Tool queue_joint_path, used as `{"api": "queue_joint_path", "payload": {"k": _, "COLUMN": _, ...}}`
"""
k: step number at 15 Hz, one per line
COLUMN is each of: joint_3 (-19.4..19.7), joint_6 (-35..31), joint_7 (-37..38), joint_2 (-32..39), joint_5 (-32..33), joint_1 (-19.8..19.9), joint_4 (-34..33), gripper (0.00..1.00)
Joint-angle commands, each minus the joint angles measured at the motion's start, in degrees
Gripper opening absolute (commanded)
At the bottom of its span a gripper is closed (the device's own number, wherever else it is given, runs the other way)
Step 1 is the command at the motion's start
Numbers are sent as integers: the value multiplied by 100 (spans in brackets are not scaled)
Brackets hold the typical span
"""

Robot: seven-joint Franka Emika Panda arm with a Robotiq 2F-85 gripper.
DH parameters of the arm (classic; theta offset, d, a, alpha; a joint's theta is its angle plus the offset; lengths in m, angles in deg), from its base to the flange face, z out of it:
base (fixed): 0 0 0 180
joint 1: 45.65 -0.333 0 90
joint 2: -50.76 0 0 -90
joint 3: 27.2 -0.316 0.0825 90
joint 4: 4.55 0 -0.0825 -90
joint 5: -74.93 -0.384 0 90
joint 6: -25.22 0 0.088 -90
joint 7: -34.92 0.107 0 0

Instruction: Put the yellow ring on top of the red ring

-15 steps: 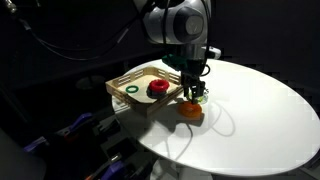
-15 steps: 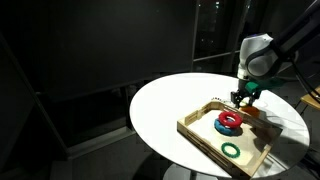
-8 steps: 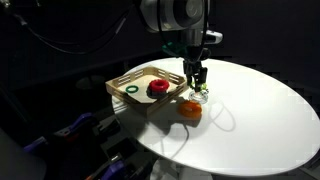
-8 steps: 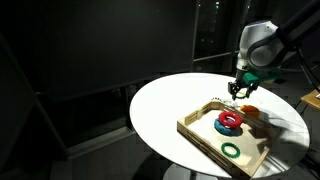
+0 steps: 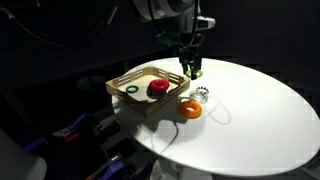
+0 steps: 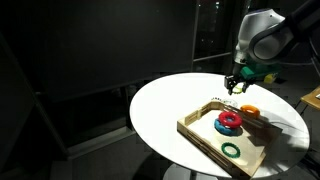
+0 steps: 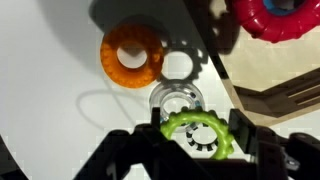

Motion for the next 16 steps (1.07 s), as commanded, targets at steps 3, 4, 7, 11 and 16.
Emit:
{"api": "queue_joint_path", "payload": {"k": 3, "joint_3": -234, "joint_6": 55, "joint_7": 226, "joint_2": -339, "joint_5": 331, "joint_1": -86, "joint_4": 390, "gripper": 44}}
{"api": "queue_joint_path", "payload": {"k": 4, "joint_3": -275, "joint_6": 38, "joint_7": 215, "joint_2": -354, "joint_5": 364, "joint_1": -106, "joint_4": 458, "gripper": 44}}
{"api": "queue_joint_path", "payload": {"k": 7, "joint_3": -435, "joint_6": 6, "joint_7": 99, "joint_2": -432, "joint_5": 322, "joint_1": -119, "joint_4": 664, "gripper": 44}}
{"api": "queue_joint_path", "payload": {"k": 11, "joint_3": -658, "joint_6": -3, "joint_7": -68, "joint_2": -579, "joint_5": 173, "joint_1": -63, "joint_4": 965, "gripper": 44}}
{"api": "queue_joint_path", "payload": {"k": 16, "joint_3": -909, "joint_6": -98, "joint_7": -364, "joint_2": -648, "joint_5": -163, "joint_1": 43, "joint_4": 1244, "gripper": 44}}
